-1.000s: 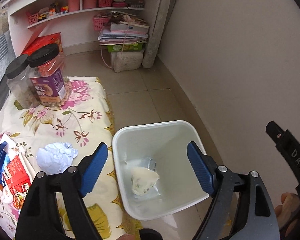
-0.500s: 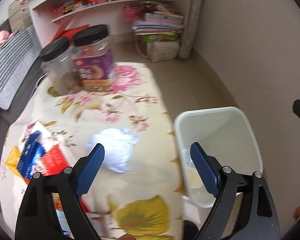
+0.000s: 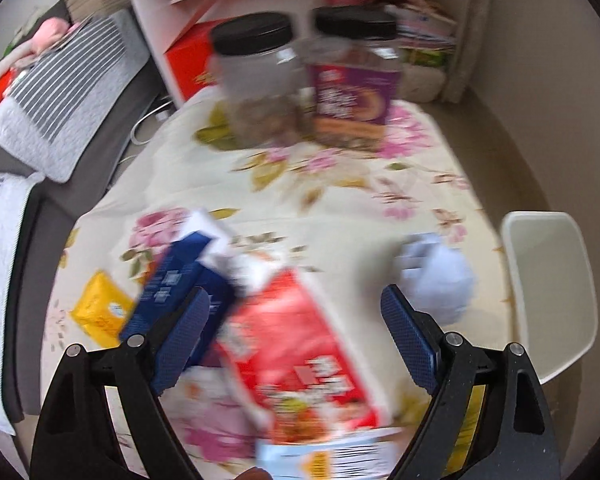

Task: Collect trash
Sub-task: 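Grasp the blue box with the left tool while the right tool grasps crumpled white paper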

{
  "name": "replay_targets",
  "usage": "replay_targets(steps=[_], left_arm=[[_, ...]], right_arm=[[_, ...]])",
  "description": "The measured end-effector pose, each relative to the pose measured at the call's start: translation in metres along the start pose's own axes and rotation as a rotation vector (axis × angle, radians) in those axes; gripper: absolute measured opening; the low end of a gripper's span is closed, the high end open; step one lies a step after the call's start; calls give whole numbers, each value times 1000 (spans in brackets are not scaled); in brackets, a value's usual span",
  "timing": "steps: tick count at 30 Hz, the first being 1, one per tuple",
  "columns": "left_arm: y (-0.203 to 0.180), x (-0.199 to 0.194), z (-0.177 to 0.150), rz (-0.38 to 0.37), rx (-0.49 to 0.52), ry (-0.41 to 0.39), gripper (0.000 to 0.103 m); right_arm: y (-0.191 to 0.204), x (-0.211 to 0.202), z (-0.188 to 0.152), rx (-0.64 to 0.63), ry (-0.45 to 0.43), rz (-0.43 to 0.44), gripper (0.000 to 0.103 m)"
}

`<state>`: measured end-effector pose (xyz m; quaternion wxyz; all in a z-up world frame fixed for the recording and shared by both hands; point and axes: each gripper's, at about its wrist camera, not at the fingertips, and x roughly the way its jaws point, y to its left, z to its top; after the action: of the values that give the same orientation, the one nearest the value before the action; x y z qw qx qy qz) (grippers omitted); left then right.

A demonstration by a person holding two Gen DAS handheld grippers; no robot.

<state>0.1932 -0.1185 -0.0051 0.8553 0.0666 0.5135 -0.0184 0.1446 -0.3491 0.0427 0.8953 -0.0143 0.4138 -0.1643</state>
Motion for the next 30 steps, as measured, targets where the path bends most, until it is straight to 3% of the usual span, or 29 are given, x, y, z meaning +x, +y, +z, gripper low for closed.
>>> replay_targets(steps=[9, 19, 21, 24, 27, 30], left_arm=[[80, 39, 0, 77, 75, 153, 85], [98, 93, -15, -8, 152, 276, 85], [99, 96, -13, -19, 149, 276, 80], [101, 95, -11, -42, 151, 264, 64], [101, 88, -11, -46, 167, 243, 40], [103, 80, -11, -41, 165, 227, 38]], right_arm=[[77, 27, -8, -239, 92, 160, 96], [132, 71, -24, -405, 239, 291, 96], [138, 77, -24, -404, 265, 324, 96], [150, 86, -23, -390, 291, 361, 96], [160, 94, -21, -361, 326, 392, 96], [167, 98, -21, -354, 348, 406, 90]])
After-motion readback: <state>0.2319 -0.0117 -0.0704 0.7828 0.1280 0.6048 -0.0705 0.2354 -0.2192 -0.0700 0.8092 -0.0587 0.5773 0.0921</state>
